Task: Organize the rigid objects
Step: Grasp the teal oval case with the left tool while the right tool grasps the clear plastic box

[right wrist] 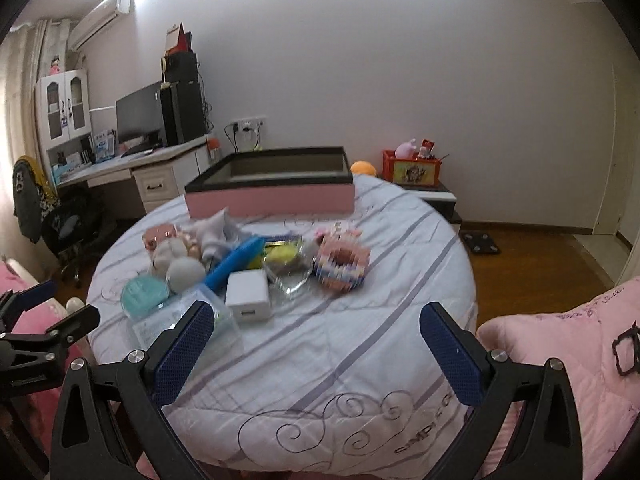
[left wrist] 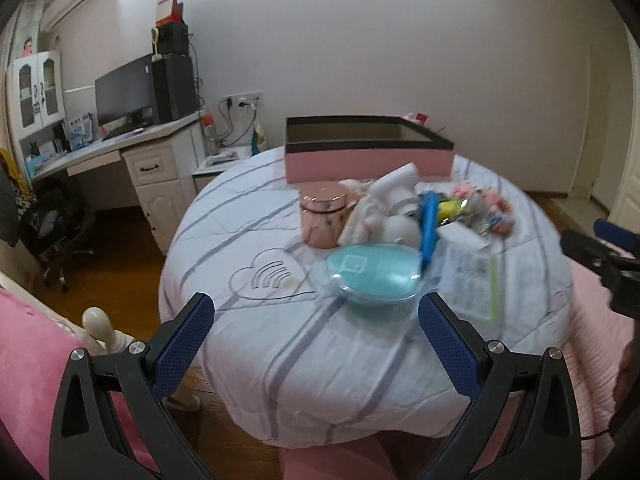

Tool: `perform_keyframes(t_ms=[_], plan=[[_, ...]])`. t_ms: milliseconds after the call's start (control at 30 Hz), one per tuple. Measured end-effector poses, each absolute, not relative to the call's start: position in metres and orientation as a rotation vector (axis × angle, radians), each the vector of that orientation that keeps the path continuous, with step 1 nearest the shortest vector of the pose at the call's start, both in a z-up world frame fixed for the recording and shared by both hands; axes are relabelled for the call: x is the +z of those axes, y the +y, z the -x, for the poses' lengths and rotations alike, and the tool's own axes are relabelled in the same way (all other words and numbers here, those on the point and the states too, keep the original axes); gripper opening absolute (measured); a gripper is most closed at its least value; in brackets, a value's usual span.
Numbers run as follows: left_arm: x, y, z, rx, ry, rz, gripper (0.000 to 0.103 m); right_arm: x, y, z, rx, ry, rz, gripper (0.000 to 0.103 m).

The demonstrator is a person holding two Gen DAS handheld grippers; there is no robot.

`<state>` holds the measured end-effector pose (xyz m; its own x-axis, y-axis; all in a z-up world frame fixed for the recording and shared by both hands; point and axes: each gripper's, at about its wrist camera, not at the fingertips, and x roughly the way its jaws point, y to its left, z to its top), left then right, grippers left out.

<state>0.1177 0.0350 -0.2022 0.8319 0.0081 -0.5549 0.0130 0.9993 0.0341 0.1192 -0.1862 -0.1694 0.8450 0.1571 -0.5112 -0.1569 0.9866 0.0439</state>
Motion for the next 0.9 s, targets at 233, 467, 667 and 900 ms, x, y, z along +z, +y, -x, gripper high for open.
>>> perform_keyframes(t_ms=[233, 467, 667, 900], plan=[[-0.207, 0.068, -0.107, 0.103, 0.579, -0.063, 0.103, -0.180, -0.145, -0.118, 0.209, 0.577, -0.020, 0.103], [-0.210, 0.094, -0.108, 0.093, 0.588, -0.009, 0.103, -0.201, -0.088, -0.131, 0.233, 0.633, -0.006, 0.103], [-0.215, 0.104, -0.115, 0.111, 0.584, 0.015, 0.103, -0.221, -0.078, -0.150, 0.194, 0.689, 0.003, 0.103], [-0.221, 0.090, -0.129, 0.019, 0.602, 0.071, 0.103, -0.219, -0.113, -0.144, 0.181, 0.636, 0.012, 0.099]])
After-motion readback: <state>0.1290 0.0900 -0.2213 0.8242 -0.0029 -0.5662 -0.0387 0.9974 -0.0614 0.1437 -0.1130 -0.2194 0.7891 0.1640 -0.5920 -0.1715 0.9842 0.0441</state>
